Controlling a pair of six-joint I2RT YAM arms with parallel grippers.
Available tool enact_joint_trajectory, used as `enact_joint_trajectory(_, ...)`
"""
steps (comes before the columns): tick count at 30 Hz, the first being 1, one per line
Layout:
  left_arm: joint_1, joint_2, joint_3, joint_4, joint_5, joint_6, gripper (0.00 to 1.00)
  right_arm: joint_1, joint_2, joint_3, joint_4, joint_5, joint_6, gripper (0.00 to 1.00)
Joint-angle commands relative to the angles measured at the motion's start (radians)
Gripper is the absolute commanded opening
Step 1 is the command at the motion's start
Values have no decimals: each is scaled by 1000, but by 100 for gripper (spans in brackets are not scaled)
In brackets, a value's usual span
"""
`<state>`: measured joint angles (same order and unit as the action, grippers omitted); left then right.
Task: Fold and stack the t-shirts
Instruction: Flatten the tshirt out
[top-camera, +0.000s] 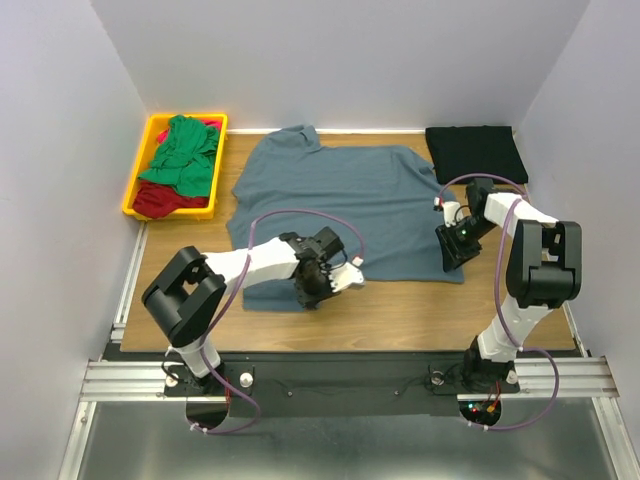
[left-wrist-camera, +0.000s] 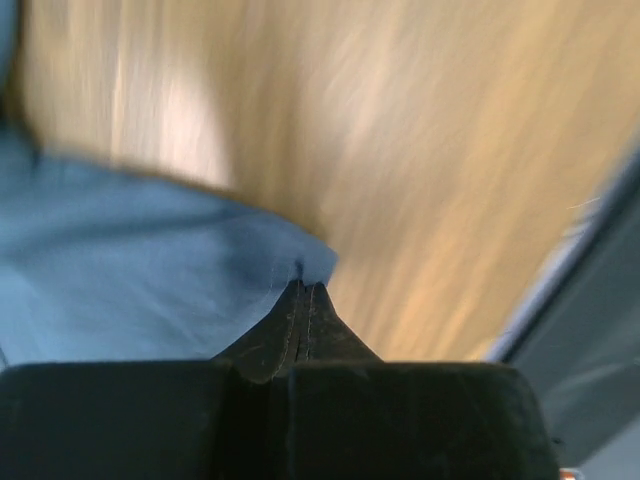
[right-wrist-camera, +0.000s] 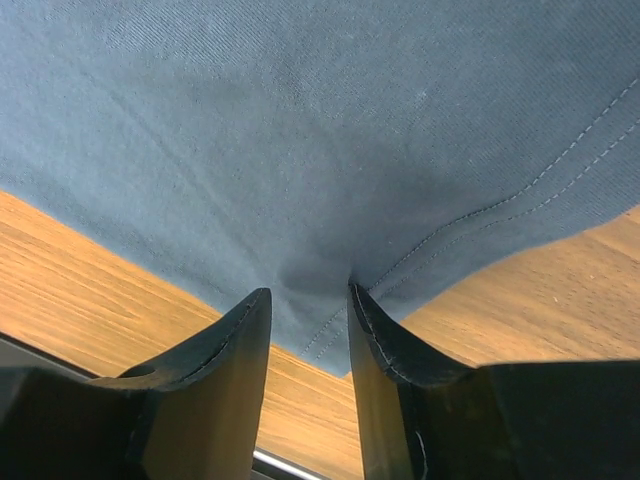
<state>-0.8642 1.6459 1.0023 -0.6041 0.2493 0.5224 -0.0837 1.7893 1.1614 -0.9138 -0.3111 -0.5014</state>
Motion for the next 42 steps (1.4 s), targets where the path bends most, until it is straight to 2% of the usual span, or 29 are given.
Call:
enact_joint_trajectory(1,-41,14,140,-100,232,-24,0,2,-10,-11,13,7,-11,42)
enact_joint_trajectory(3,-45,38,176,-115,289,-25,2,2,-16,-12,13,9,-12,42)
enact_joint_trajectory(6,-42,66,170,-131,288,8,37,2,-27,-14,10,18,-19,41)
enact_joint_trajectory(8,-35,14,150,-123,275,13,41,2,-37,-17,6,23,-26,41)
enact_joint_trajectory(12,8,-101,145,-121,259,34,42,2,-83,-23,-8,24,-55,40)
enact_joint_trajectory(16,140,-162,130,-123,216,62,42,2,-116,-32,-17,26,-74,40)
enact_joint_trajectory(19,249,-161,93,-91,156,87,41,2,-90,-58,-13,43,-88,40)
enact_joint_trajectory(26,408,-113,9,61,-4,128,41,2,-54,-141,107,134,-77,37)
enact_joint_trajectory(32,439,-106,-131,118,-94,201,39,2,-103,-233,112,199,-112,36)
enact_joint_trajectory(37,442,-196,-276,43,-82,252,36,2,-261,-307,18,231,-212,35)
enact_joint_trajectory(42,452,-285,-283,-48,-82,296,35,1,-363,-237,-103,167,-221,36)
